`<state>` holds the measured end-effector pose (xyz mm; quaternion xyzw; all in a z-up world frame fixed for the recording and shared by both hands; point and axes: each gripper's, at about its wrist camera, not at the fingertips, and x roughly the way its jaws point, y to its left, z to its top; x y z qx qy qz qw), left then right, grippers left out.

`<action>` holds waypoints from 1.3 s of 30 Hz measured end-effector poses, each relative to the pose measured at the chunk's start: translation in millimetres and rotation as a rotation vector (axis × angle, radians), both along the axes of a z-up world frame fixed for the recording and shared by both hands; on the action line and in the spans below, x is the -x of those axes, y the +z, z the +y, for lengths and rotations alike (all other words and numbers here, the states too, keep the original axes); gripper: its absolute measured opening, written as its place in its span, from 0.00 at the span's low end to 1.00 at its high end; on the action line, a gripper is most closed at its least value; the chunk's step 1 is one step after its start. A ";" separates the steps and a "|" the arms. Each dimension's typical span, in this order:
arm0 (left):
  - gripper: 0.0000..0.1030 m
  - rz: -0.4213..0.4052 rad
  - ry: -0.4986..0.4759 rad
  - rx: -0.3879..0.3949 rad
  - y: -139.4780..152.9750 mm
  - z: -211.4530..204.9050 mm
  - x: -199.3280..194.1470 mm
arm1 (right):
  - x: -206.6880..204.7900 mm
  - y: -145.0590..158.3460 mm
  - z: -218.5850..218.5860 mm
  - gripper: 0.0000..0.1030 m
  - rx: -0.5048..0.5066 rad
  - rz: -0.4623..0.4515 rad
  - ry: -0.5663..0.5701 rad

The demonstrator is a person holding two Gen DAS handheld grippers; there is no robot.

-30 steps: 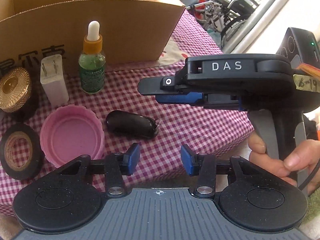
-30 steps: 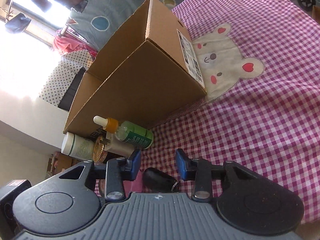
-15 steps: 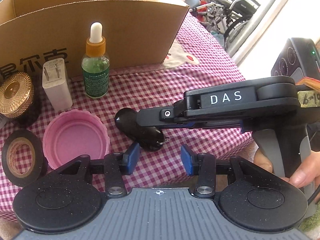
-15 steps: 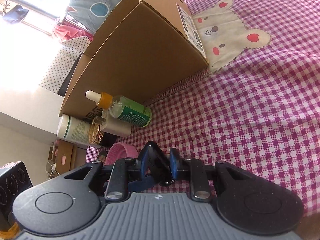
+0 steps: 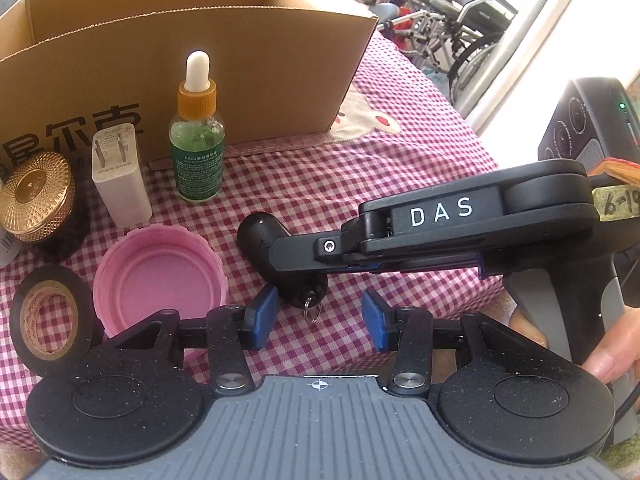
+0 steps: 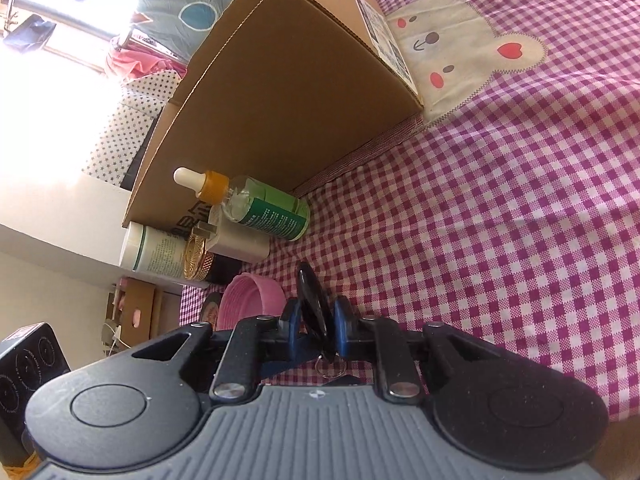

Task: Organize rigid objects
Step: 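Close the right tool on the black oval case, then carry the black oval case into the box and open the right tool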

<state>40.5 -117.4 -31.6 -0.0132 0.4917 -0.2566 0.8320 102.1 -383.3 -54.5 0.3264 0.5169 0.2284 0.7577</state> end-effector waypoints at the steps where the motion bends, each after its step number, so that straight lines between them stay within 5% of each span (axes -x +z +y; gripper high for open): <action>1: 0.44 -0.001 0.003 -0.003 0.3 -0.5 -0.6 | 0.4 0.6 1.0 0.17 0.005 -0.002 -0.001; 24: 0.44 -0.127 -0.012 0.054 29.4 0.2 17.1 | 18.1 36.1 -0.8 0.16 0.013 -0.067 -0.040; 39: 0.44 -0.366 0.060 0.159 134.9 39.7 -21.0 | -35.4 164.7 36.6 0.16 0.028 -0.368 0.039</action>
